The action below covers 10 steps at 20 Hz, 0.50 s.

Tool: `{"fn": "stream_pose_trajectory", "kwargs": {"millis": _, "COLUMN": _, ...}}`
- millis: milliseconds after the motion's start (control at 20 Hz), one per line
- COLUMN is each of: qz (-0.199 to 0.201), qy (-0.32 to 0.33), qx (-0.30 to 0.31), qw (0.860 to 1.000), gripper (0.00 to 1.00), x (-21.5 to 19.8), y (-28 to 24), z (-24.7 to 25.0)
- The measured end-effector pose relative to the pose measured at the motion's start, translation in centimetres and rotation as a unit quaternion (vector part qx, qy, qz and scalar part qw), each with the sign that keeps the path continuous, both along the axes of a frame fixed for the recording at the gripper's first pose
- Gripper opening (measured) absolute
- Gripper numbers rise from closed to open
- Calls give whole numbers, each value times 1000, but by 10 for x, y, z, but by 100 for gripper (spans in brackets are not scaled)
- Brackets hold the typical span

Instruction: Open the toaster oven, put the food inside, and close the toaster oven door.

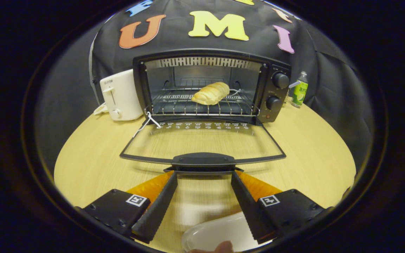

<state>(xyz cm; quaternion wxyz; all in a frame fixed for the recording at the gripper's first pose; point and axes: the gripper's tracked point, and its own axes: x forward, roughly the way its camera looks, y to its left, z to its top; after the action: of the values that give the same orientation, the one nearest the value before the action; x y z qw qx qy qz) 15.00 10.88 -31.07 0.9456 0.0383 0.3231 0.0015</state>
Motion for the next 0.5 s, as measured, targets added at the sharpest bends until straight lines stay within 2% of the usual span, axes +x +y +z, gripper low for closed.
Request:
{"fn": "stream_pose_trajectory", "kwargs": {"millis": 250, "qz": -1, "qy": -25, "qx": -4, "qw": 1000, "gripper": 100, "x": 5, "y": 0, "z": 18}}
{"fn": "stream_pose_trajectory", "kwargs": {"millis": 500, "qz": -9, "qy": -95, "qx": -1, "qw": 995, "gripper": 100, "x": 23, "y": -5, "z": 70}}
